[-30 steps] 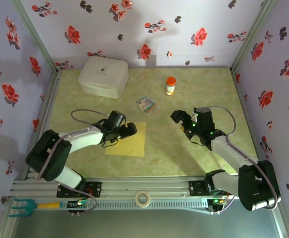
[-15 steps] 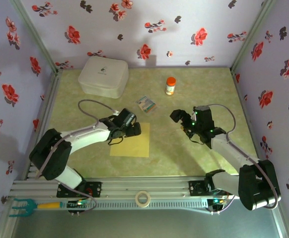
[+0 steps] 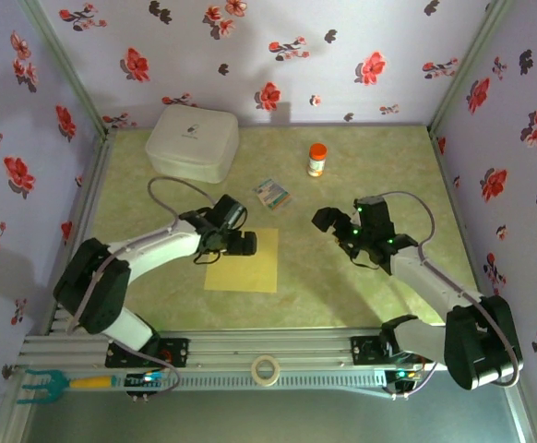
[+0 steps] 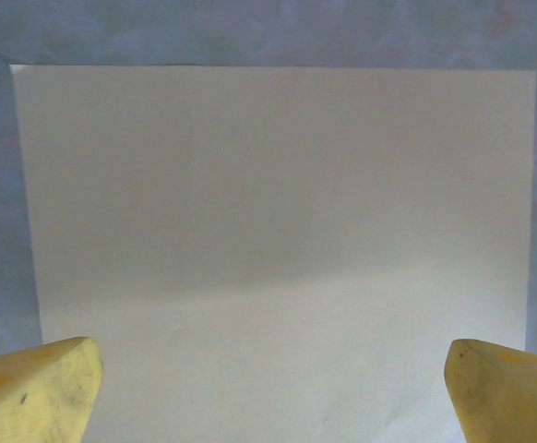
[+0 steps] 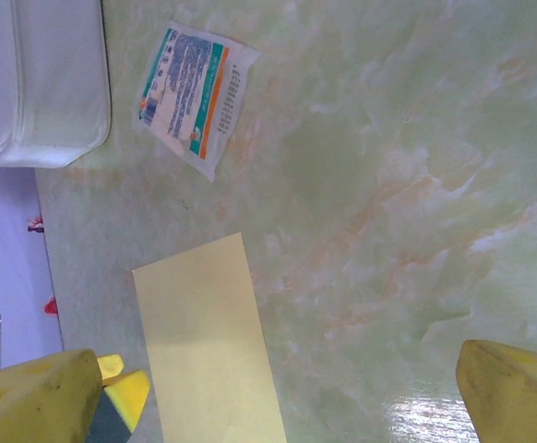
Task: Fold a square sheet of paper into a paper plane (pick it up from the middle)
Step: First fold the square sheet of paper in half at the center of the table.
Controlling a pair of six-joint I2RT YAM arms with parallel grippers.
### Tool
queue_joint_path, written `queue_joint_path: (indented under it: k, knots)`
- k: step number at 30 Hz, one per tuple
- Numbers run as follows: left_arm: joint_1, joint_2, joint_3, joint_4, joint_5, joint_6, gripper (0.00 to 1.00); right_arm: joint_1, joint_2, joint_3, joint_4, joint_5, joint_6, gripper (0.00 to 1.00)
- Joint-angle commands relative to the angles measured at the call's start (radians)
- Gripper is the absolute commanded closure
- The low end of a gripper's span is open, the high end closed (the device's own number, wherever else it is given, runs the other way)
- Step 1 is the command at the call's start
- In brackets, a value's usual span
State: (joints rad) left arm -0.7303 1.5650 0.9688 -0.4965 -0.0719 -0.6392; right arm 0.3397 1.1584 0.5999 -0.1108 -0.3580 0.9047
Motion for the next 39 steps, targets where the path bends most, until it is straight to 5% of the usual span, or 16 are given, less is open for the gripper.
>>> queue_joint_path:
  k: [1,12,39]
  knots:
    - [-0.015,0.059,0.085,-0.119,0.020,0.026,0.06,0.012,0.005,0.032,-0.025,0.022,-0.024,0.01]
    - [-0.046,0.238,0.222,-0.237,-0.009,0.029,0.00,0.026,0.024,0.024,0.011,-0.007,-0.038,0.01]
    - [-0.055,0.373,0.265,-0.251,-0.024,0.004,0.00,0.026,0.035,0.018,0.010,-0.001,-0.033,0.01]
